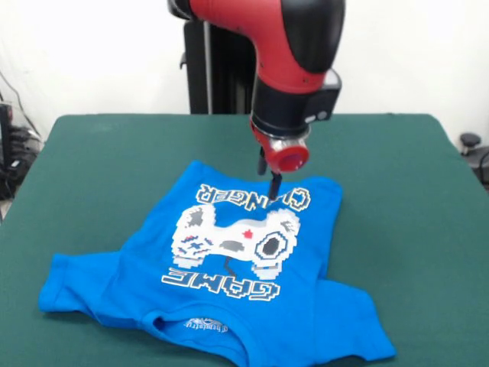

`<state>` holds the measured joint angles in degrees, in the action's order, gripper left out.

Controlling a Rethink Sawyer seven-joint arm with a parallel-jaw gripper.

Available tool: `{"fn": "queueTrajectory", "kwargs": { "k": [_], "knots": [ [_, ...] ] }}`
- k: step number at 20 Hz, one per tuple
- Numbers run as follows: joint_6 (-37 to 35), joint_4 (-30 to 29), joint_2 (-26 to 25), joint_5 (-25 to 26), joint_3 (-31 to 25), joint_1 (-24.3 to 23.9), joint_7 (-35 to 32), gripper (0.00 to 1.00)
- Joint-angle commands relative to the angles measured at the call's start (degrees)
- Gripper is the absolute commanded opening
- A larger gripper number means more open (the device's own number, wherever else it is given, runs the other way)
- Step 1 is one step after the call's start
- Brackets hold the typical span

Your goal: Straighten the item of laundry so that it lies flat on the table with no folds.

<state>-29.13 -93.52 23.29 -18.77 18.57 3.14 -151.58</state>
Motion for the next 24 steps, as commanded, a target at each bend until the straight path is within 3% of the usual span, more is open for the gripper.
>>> {"fn": "queueTrajectory", "kwargs": {
  "k": [1,7,11,17,24],
  "knots": [
    [-5.35,-5.33,1.69,-1.66,-1.57,0.70,-9.69,1.00],
    [-3.64,-6.17,1.66,-2.16,-3.27,-0.06,-9.24,1.00],
    [1.61,-6.38,-1.16,-2.48,-5.10,-1.28,-8.97,1.00],
    [0.98,-3.36,-8.19,-1.45,1.04,2.98,-13.80,1.00],
    [4.56,-5.26,-8.85,-2.03,-0.07,1.66,-11.46,1.00]
  ]
}}
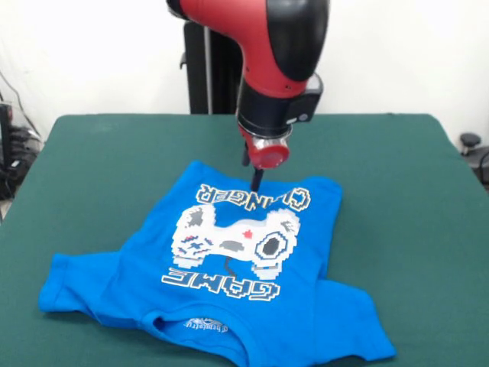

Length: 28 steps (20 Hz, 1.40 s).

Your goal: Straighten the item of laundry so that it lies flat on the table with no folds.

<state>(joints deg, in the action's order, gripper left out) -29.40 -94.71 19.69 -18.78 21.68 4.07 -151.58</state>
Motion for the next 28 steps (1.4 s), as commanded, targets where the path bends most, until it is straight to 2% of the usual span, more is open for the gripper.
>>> {"fn": "queueTrajectory", "kwargs": {
  "k": [1,5,9,11,20,25,28],
  "knots": [
    [5.46,-4.99,-4.78,-1.89,-3.92,0.12,-10.63,1.00],
    [7.48,-7.71,-4.07,-0.47,-4.16,-0.58,-8.63,1.00],
    [13.25,-8.76,-5.34,0.88,-8.90,-5.81,-4.10,1.00],
    [13.98,-8.86,-5.51,1.26,-9.75,-6.91,-3.36,1.00],
    [3.95,-9.77,-0.02,5.53,-9.79,-11.87,2.37,1.00],
    [-3.64,-11.09,4.16,6.45,-13.68,-16.35,4.31,1.00],
    [-5.51,-11.29,5.71,7.53,-15.58,-18.46,5.62,1.00]
  ]
}}
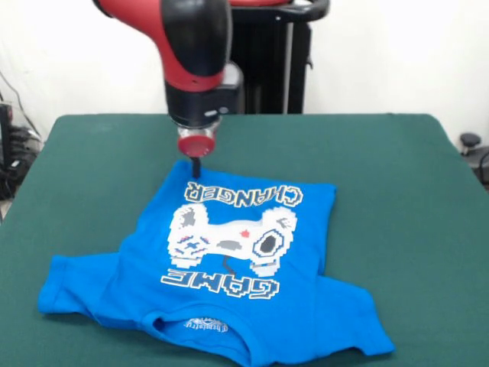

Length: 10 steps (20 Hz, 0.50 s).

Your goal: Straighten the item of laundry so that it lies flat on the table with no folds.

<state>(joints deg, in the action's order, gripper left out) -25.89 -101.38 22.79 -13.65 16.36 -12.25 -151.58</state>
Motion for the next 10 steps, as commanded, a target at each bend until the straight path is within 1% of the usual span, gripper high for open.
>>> {"fn": "queueTrajectory", "kwargs": {
  "k": [1,5,10],
  "knots": [
    [-9.17,-4.66,2.87,2.75,-10.78,-2.75,5.87,1.00],
    [-9.25,-4.68,3.26,4.09,-11.50,-3.70,5.07,1.00],
    [-7.37,-4.88,3.11,5.38,-12.54,-4.22,3.64,1.00]
  ]
}}
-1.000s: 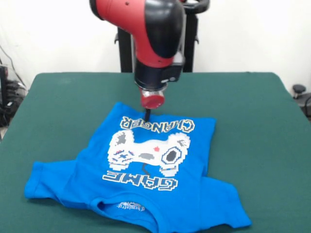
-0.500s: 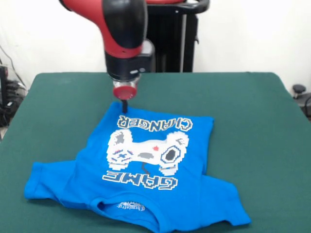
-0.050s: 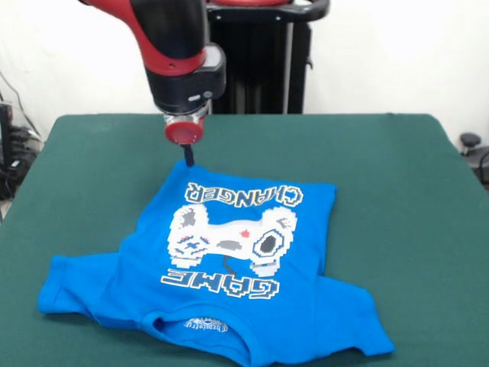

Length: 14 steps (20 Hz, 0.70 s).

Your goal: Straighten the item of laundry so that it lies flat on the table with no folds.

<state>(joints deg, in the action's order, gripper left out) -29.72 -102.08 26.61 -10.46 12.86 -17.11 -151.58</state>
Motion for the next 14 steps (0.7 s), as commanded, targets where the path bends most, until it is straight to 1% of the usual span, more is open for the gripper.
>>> {"fn": "queueTrajectory", "kwargs": {
  "k": [1,5,8,11,14],
  "knots": [
    [-2.75,-4.20,-0.92,2.45,-9.37,0.38,3.63,1.00],
    [3.82,-5.28,-2.41,3.03,-13.41,-2.76,4.86,1.00],
    [7.08,-5.31,-2.60,4.20,-14.35,-3.27,4.13,1.00],
    [10.80,-3.83,-4.26,6.19,-12.99,-1.63,1.26,1.00],
    [14.67,-0.83,-7.22,7.85,-8.55,2.65,-2.81,1.00]
  ]
}}
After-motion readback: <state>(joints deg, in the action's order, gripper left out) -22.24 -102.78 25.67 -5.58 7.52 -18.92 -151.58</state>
